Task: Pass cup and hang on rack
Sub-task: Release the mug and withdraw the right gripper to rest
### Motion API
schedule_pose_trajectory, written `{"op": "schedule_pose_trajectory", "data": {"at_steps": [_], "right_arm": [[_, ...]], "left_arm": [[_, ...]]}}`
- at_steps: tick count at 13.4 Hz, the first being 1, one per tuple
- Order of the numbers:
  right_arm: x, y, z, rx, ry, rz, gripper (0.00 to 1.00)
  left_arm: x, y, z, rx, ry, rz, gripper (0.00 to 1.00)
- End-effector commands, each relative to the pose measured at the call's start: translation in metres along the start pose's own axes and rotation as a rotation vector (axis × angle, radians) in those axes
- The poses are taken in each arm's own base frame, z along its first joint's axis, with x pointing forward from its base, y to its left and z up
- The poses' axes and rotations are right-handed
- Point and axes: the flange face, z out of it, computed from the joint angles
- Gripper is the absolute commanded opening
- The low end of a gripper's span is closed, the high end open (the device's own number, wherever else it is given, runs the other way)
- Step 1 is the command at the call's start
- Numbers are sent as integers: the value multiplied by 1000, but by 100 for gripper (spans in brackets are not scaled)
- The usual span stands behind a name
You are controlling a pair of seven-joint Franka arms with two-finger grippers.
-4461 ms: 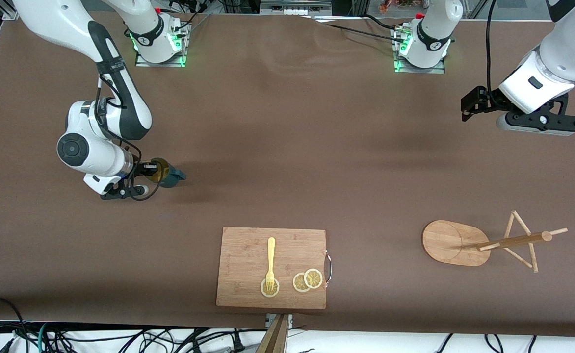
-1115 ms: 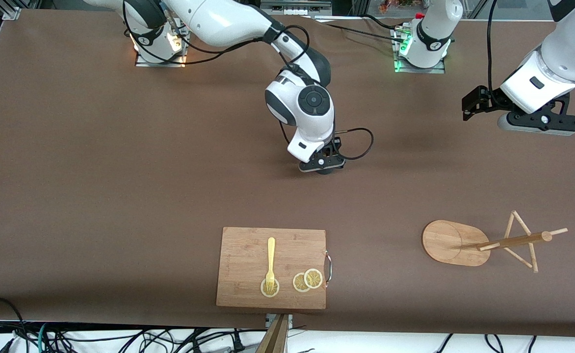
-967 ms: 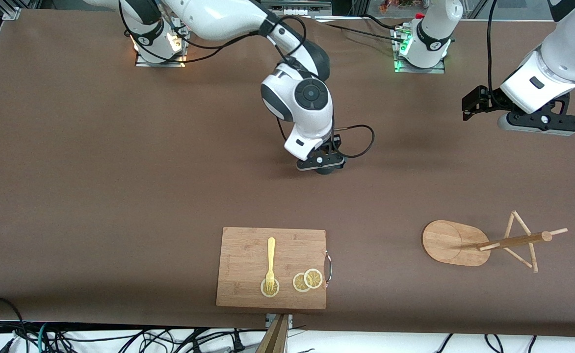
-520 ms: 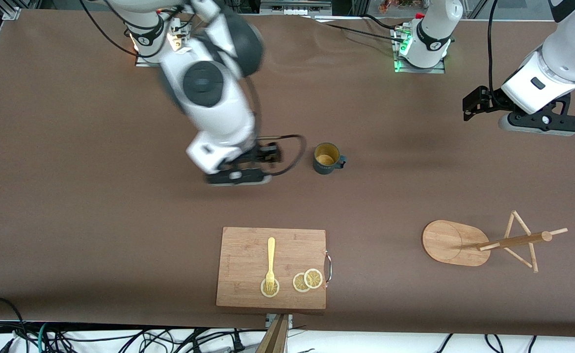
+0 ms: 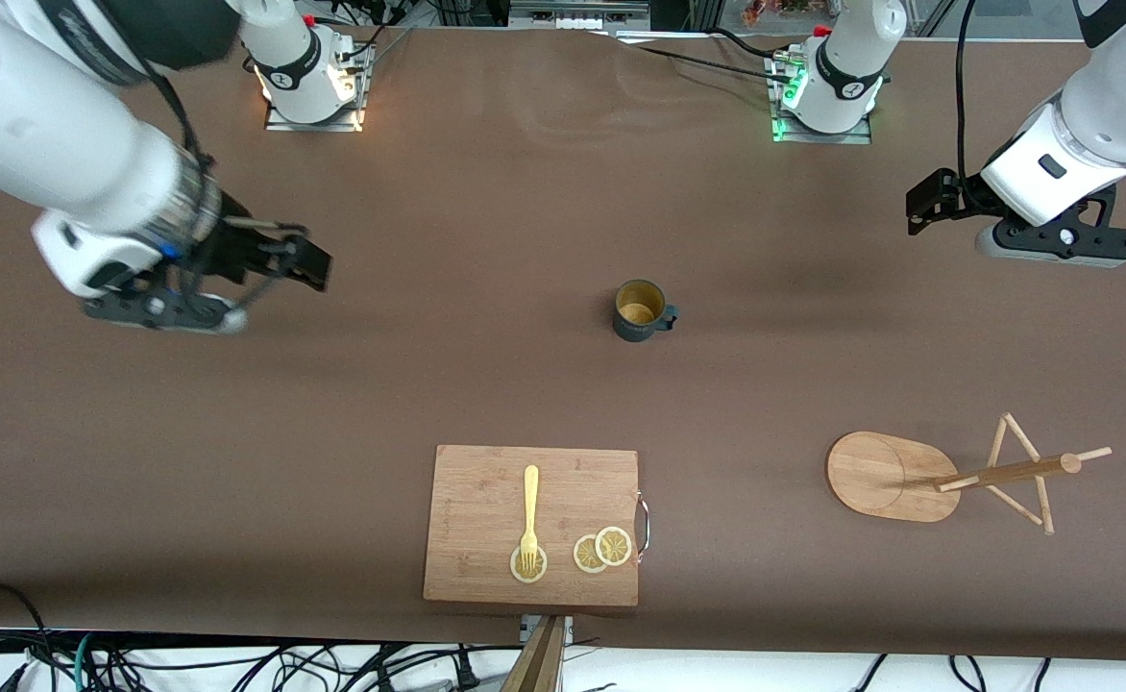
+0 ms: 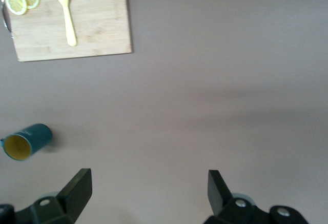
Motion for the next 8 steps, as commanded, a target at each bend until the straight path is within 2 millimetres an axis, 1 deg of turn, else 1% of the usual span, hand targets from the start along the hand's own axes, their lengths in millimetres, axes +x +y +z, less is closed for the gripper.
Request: {"op": "schedule_pose_trajectory", "data": {"at_steps": [1, 2, 3, 4, 5, 6, 7, 8], "right_arm": [[-30, 62, -2, 21, -33, -27, 100], [-30, 93, 0, 36, -29, -24, 100], [-32, 111, 0, 43, -29, -43, 100], [-33, 131, -2, 43, -33, -30, 100], [-37, 145, -1, 42, -37, -24, 100], [-44, 159, -2, 36, -37, -23, 100], [-52, 168, -1, 14, -39, -18, 100], [-57, 170, -3, -4, -41, -18, 100]], "left_arm": [[3, -1, 3, -17, -24, 1, 100], [5, 1, 5, -17, -30, 11, 100], [8, 5, 16, -17, -62, 15, 100], [7, 9, 23, -17, -103, 26, 100], [6, 16, 29, -16, -134, 40, 100], [7, 27, 35, -30, -153, 59, 100], [11, 40, 44, -37, -168, 82, 100], [15, 56, 55, -59, -186, 105, 100]]}}
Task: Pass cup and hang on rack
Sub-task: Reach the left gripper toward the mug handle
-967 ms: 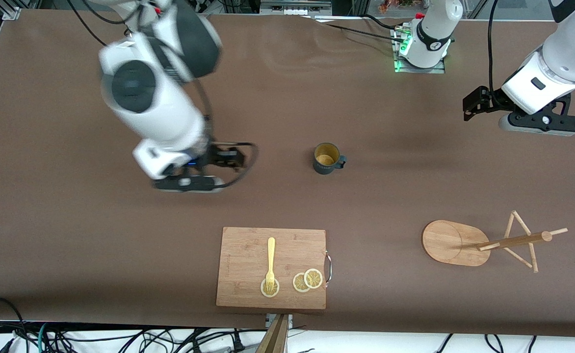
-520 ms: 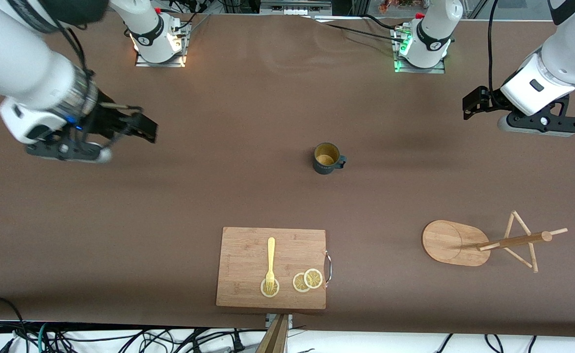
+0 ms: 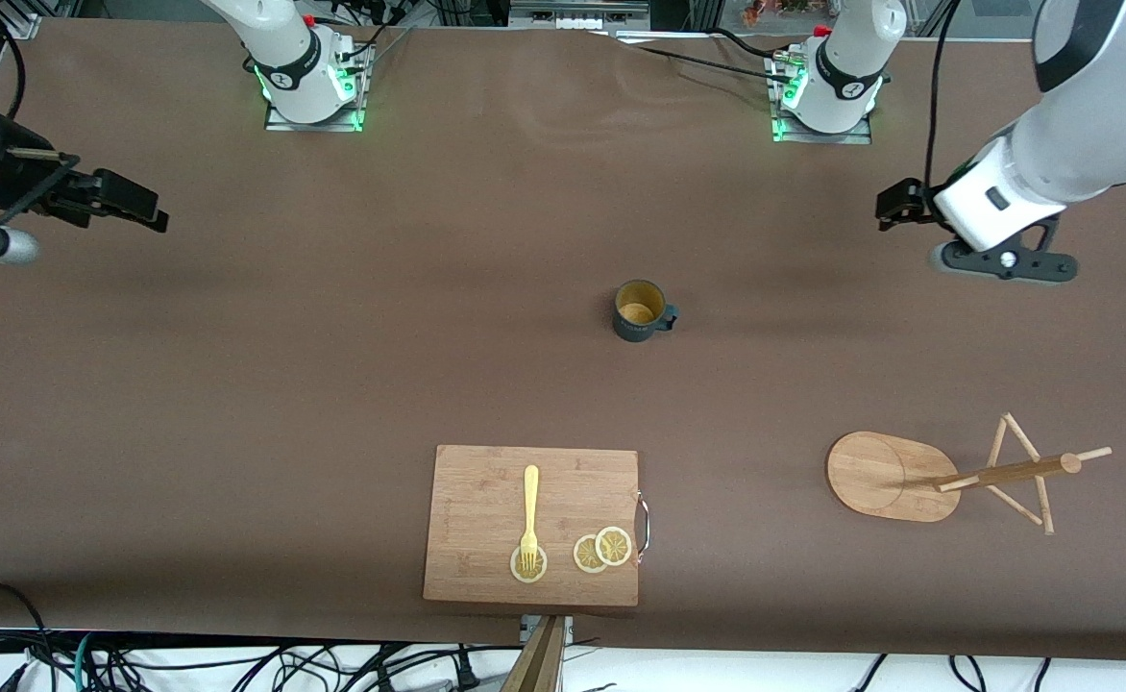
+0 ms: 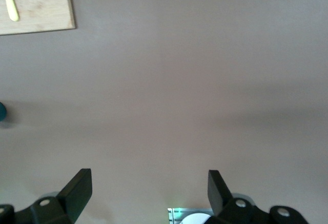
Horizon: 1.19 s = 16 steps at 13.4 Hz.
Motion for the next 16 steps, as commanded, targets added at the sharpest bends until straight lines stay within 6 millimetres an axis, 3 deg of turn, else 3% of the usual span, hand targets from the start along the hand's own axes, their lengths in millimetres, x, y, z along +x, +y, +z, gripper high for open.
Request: {"op": "schedule_pose_trajectory", "data": {"at_steps": [1, 4, 8, 9, 12, 13, 14, 16], "right_arm": [[-25, 4, -2, -42, 6, -18, 100], [-24, 6, -2, -91, 12, -17, 100], [-19, 4, -20, -98, 51, -22, 100], [-18, 4, -24, -94, 66, -18, 100], [-15, 4, -20, -81, 58, -6, 100], [-17, -1, -20, -84, 52, -12, 100], [-20, -13, -21, -101, 59, -37, 100], [-18, -10, -19, -115, 57, -30, 100]], "left_arm": [[15, 46, 23, -63, -60, 66, 100], [26, 76, 43, -71, -73, 117, 100], [34, 119, 69, -116, -72, 361, 100], [38, 118, 71, -140, -54, 449, 100], [44, 114, 106, -229, -48, 672, 100], [48, 108, 125, -231, -18, 763, 100], [55, 85, 141, -249, 28, 838, 100], [59, 66, 161, -343, 104, 968, 100]]}}
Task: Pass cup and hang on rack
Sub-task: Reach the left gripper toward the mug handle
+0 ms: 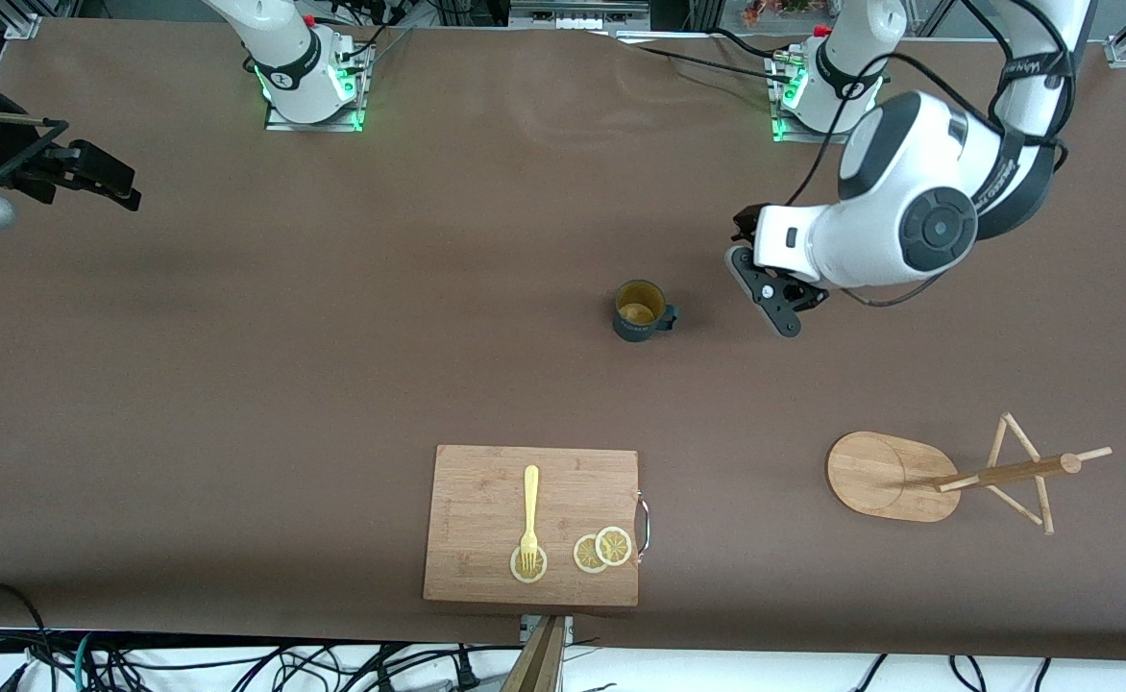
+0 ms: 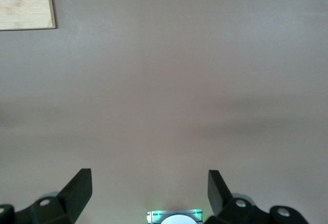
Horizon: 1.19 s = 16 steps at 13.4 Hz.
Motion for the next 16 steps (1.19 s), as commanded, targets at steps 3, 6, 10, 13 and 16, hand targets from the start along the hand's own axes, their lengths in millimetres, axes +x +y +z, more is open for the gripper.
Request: {"op": "schedule_pose_trajectory", "data": {"at_steps": [3, 6, 10, 13, 16], "right_arm": [[3, 8, -1, -18, -2, 17, 100], [3, 9, -1, -19, -2, 15, 100], [3, 9, -1, -19, -2, 14, 100], [5, 16, 1, -21, -7, 18, 100], [5, 16, 1, -20, -5, 17, 100]], "left_arm": [[-30, -31, 19, -71, 191, 346, 100], [-46, -41, 72, -106, 399, 522, 100], [-53, -63, 131, -100, 612, 741, 100], [-59, -76, 179, -73, 812, 808, 100], [-62, -92, 223, -29, 938, 826, 100]]}}
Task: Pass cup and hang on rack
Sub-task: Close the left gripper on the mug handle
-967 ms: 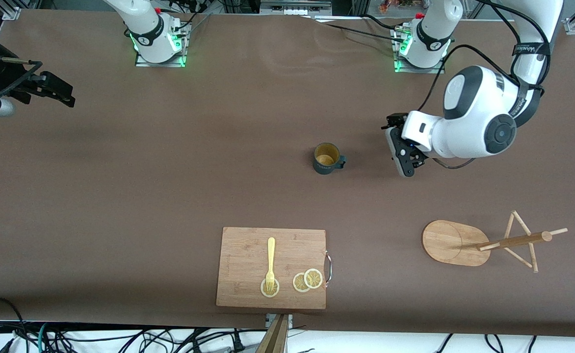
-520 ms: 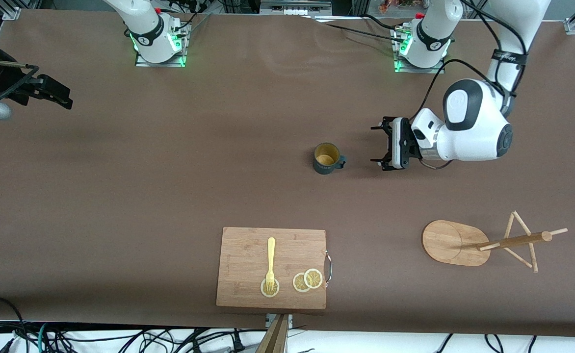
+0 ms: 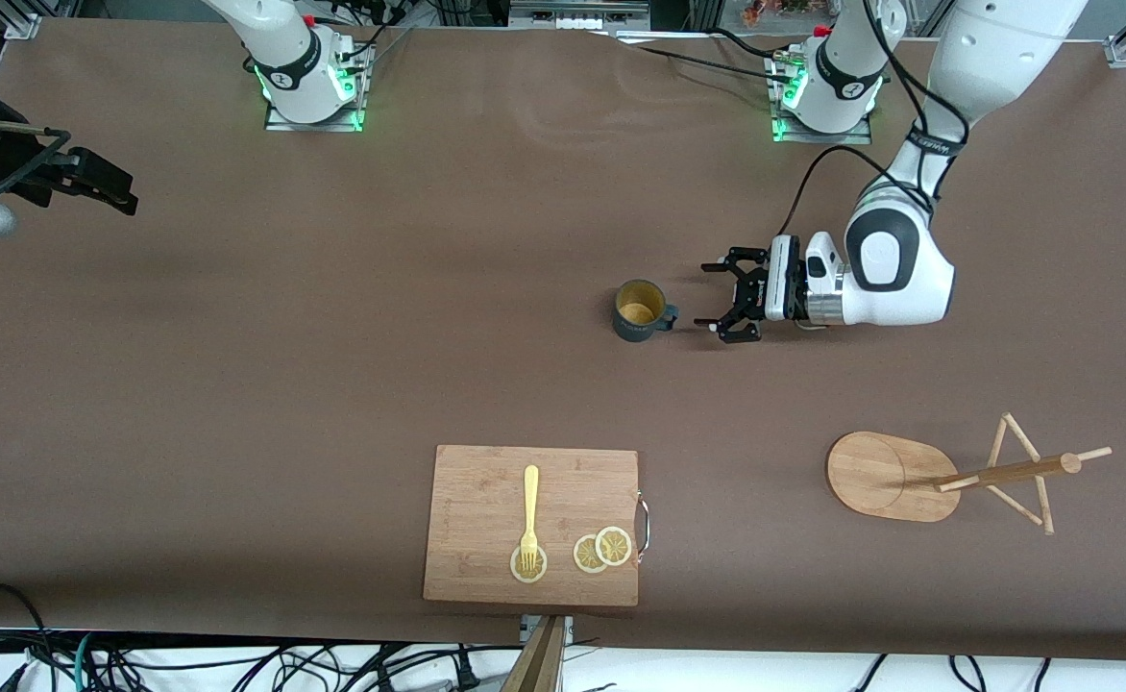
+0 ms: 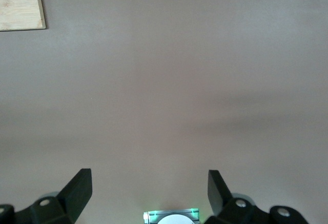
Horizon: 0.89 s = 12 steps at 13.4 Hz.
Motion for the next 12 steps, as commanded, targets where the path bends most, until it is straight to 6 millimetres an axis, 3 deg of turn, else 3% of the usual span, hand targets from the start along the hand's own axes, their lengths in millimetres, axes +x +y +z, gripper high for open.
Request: {"op": "schedule_pose_trajectory", "data": {"at_steps": [1, 7, 12], "right_arm": [[1, 4, -5, -10, 4, -6, 100], [1, 4, -5, -10, 4, -8, 100], [1, 4, -5, -10, 4, -8, 100]], "left_arm": [[-26, -4, 14, 75, 75, 73, 100], [-57, -6, 32, 112, 120, 71, 99], [-74, -10, 49, 129, 178, 85, 70]]}}
